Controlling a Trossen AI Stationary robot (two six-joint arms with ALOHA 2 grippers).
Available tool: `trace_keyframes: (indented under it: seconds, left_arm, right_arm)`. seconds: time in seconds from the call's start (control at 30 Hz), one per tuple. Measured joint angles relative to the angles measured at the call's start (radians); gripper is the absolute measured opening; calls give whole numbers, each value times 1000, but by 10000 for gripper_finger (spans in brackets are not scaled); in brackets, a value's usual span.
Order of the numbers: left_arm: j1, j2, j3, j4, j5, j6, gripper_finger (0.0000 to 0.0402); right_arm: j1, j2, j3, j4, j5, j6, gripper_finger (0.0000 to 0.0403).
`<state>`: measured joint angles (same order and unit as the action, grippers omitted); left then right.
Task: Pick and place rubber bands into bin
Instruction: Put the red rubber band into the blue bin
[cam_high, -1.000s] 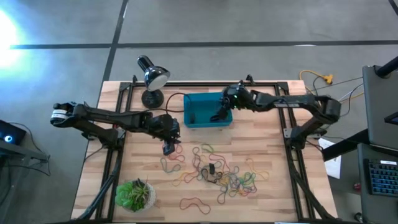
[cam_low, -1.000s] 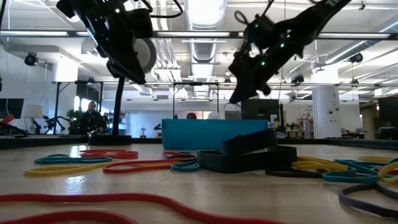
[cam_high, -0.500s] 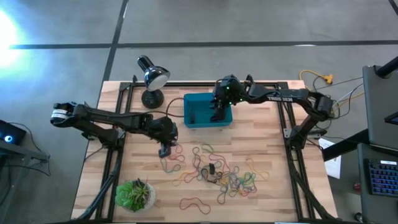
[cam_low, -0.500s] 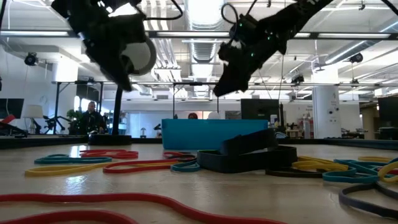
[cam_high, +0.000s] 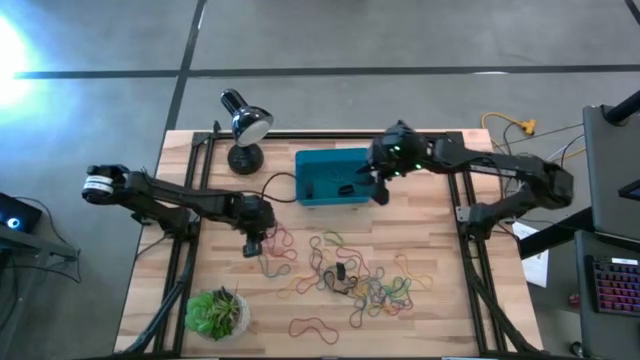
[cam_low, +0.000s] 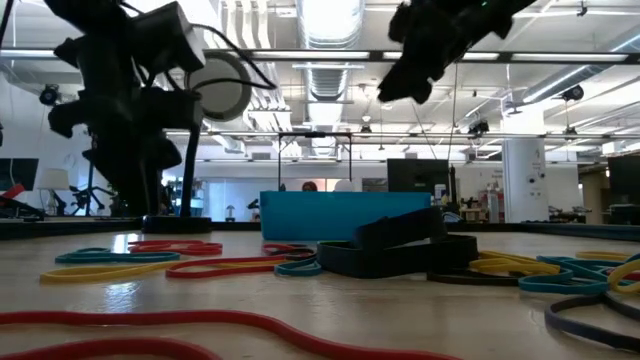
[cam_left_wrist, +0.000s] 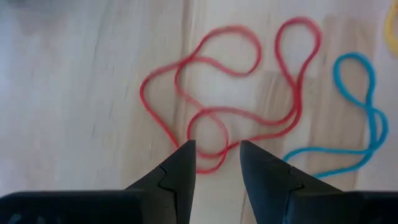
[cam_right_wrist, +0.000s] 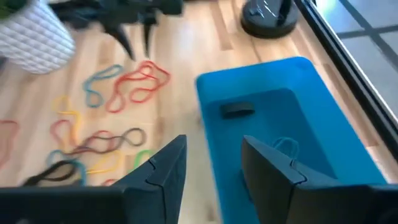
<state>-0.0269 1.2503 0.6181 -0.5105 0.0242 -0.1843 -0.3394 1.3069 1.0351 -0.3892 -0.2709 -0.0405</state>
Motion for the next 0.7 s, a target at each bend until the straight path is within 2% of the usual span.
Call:
trace_keyframes:
  seconds: [0.17,0.3,0.4,0.6,0.7]
  left_arm:
    - [0,13,-9,30,0,24,109]
    - [0,35,-38,125,37,74,109]
    - [-1,65,-51,181,70,91,109]
    - [-1,137,-49,191,70,102,109]
    - [-1,177,-46,202,71,116,109]
  right_arm:
    - [59,-124,-68,2,8,72,132]
    - [100,-205,-114,3,14,130,126]
    - [131,-249,-144,3,38,169,122]
    - [175,-318,-201,2,118,223,114]
    - [181,-336,-217,2,121,248,111]
